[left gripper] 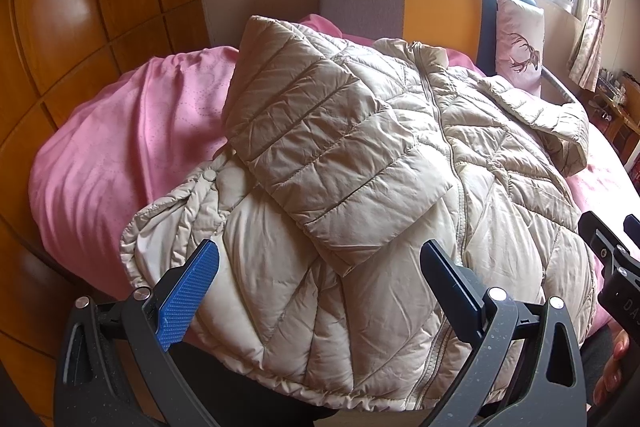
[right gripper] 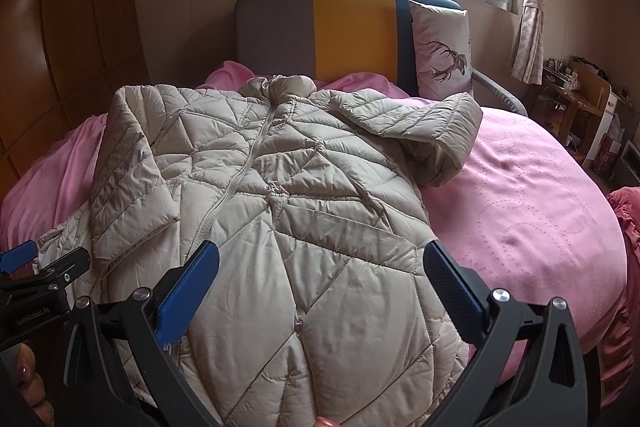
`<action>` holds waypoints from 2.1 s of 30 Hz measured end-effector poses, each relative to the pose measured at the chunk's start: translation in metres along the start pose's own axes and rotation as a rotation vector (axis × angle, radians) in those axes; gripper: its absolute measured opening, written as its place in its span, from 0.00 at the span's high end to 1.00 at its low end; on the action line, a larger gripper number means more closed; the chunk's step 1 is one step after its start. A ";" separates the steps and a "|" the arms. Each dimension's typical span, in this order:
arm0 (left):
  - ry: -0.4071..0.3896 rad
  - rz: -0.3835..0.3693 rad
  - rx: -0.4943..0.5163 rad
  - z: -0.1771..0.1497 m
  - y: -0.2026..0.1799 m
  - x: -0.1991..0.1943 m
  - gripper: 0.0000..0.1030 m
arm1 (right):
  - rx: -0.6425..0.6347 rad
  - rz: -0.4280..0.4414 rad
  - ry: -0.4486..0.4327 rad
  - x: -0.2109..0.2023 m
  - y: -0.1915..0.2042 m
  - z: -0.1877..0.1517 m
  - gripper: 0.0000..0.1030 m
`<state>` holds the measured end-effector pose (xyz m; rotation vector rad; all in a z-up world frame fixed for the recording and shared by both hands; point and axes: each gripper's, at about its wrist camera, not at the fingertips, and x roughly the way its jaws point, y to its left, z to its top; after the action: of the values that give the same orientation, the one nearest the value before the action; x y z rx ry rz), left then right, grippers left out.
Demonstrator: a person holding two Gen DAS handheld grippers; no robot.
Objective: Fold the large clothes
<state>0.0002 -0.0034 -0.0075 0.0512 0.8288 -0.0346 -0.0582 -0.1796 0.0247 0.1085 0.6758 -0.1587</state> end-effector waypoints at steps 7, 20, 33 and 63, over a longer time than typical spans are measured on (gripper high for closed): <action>0.006 -0.003 -0.006 0.001 0.004 0.001 0.03 | 0.002 -0.001 -0.002 0.000 0.000 0.000 0.02; -0.044 -0.025 0.018 0.017 0.040 0.016 0.03 | 0.091 0.107 0.028 0.021 -0.054 0.008 0.02; 0.044 0.035 0.025 0.018 0.132 0.099 0.03 | 0.289 0.188 0.224 0.073 -0.143 -0.032 0.05; -0.059 -0.083 -0.115 -0.023 0.142 0.003 0.13 | 0.207 0.143 0.051 0.050 -0.148 0.021 0.02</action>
<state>-0.0077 0.1397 -0.0209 -0.0919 0.7718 -0.0661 -0.0340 -0.3336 0.0025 0.3596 0.6988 -0.0885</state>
